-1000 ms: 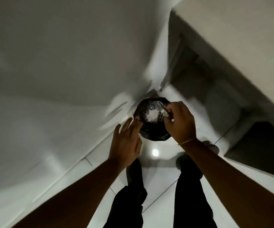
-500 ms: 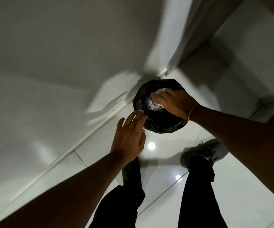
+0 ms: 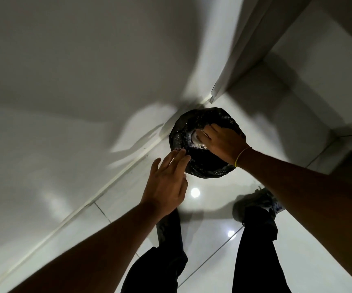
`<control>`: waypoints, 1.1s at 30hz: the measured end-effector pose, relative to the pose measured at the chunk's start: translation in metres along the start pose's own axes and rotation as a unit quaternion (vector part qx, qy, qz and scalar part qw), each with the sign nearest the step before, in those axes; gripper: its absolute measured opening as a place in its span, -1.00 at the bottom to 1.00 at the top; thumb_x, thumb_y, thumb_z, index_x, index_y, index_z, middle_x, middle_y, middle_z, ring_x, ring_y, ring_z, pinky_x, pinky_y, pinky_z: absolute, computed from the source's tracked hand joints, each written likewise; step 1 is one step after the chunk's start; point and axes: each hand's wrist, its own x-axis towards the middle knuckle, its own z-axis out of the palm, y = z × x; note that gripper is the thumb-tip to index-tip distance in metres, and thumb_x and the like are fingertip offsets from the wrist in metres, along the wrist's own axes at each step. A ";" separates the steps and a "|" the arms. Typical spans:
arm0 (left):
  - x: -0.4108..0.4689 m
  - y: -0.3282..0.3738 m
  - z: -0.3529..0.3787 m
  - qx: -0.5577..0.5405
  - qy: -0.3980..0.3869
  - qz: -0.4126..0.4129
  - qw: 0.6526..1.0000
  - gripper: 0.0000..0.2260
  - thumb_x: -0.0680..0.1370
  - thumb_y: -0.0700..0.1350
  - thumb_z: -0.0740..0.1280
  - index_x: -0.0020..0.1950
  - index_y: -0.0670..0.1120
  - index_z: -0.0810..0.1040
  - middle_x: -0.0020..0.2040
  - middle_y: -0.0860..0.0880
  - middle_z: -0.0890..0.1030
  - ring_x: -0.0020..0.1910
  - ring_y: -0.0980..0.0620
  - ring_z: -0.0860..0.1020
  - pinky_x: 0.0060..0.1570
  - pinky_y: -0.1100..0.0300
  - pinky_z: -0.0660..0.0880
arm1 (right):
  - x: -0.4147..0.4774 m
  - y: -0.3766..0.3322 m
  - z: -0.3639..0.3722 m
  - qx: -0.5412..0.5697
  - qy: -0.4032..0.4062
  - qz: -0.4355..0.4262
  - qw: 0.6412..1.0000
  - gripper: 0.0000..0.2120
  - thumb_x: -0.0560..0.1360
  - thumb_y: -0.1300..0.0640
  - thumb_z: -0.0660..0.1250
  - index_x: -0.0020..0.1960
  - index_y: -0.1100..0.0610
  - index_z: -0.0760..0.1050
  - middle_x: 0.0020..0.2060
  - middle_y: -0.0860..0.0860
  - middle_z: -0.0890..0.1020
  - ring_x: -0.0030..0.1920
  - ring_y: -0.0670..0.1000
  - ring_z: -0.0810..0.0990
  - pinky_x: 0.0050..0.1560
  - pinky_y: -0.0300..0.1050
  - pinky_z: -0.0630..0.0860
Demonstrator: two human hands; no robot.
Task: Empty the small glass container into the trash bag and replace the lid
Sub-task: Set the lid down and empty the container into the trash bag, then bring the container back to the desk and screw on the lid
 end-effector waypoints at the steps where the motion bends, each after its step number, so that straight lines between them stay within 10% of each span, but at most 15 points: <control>1: 0.001 0.000 0.000 0.001 -0.001 0.003 1.000 -0.52 0.68 -0.13 0.23 0.62 -0.09 0.30 0.66 -0.12 0.38 0.66 -0.10 0.29 0.48 -0.30 0.40 | 0.000 0.000 0.000 0.004 -0.002 0.010 1.000 -0.54 0.55 0.30 0.41 0.44 0.26 0.51 -0.02 0.21 0.66 -0.11 0.20 0.66 -0.33 0.02 0.65; 6: 0.003 0.000 0.002 0.003 0.005 0.012 1.000 -0.50 0.67 -0.13 0.28 0.61 -0.09 0.31 0.70 -0.12 0.32 0.67 -0.13 0.29 0.48 -0.31 0.42 | 0.001 0.001 -0.002 0.014 -0.040 0.006 0.999 -0.76 0.48 0.33 0.49 0.14 0.30 0.63 -0.04 0.24 0.67 -0.11 0.23 0.67 -0.32 0.03 0.67; 10: 0.006 0.001 0.003 0.005 0.008 0.016 1.000 -0.50 0.67 -0.11 0.26 0.62 -0.08 0.29 0.72 -0.11 0.27 0.68 -0.13 0.28 0.50 -0.32 0.39 | 0.002 0.002 -0.003 0.011 -0.044 0.037 0.998 -0.55 0.51 0.29 0.44 0.40 0.23 0.57 -0.05 0.16 0.66 -0.13 0.14 0.67 -0.38 -0.07 0.63; 14: 0.012 0.003 -0.001 0.014 0.010 0.022 1.000 -0.50 0.66 -0.10 0.24 0.62 -0.07 0.27 0.72 -0.12 0.28 0.67 -0.14 0.29 0.47 -0.32 0.41 | 0.002 0.002 -0.003 -0.002 -0.048 0.052 0.998 -0.81 0.42 0.30 0.55 0.02 0.25 0.68 -0.06 0.19 0.68 -0.14 0.18 0.68 -0.42 -0.08 0.61; 19: 0.016 0.012 -0.025 0.040 0.020 0.025 0.999 -0.50 0.66 -0.04 0.14 0.62 -0.04 0.27 0.71 -0.08 0.28 0.69 -0.11 0.25 0.51 -0.32 0.39 | 0.003 0.001 -0.028 0.117 -0.080 0.176 0.974 -0.53 0.47 0.26 0.47 0.38 0.14 0.59 0.06 0.17 0.66 -0.04 0.21 0.68 -0.28 0.03 0.67; 24: 0.018 0.039 -0.072 0.042 0.032 0.023 0.998 -0.48 0.66 -0.02 0.12 0.65 -0.02 0.24 0.70 -0.08 0.31 0.68 -0.11 0.28 0.48 -0.35 0.44 | -0.001 0.005 -0.083 0.406 -0.050 0.500 0.763 -0.61 0.47 0.21 0.44 0.30 0.09 0.60 0.24 0.13 0.68 0.25 0.23 0.65 0.27 0.18 0.61; 29: 0.009 0.078 -0.133 0.065 0.045 0.065 0.995 -0.47 0.63 -0.01 0.14 0.64 0.06 0.30 0.70 -0.05 0.32 0.67 -0.12 0.30 0.41 -0.32 0.51 | -0.023 -0.002 -0.170 0.591 -0.030 0.608 0.529 -0.58 0.47 0.31 0.52 0.31 0.13 0.62 0.12 0.20 0.72 -0.29 -0.14 0.73 -0.42 -0.28 0.66; 33: 0.011 0.116 -0.186 0.063 0.058 0.084 0.993 -0.51 0.65 0.00 0.17 0.60 0.08 0.38 0.68 -0.03 0.36 0.66 -0.07 0.27 0.37 -0.34 0.53 | -0.048 -0.007 -0.262 0.688 0.035 0.616 0.381 -0.62 0.38 0.24 0.61 0.18 0.07 0.70 0.06 0.18 0.76 -0.04 0.17 0.77 -0.27 0.07 0.75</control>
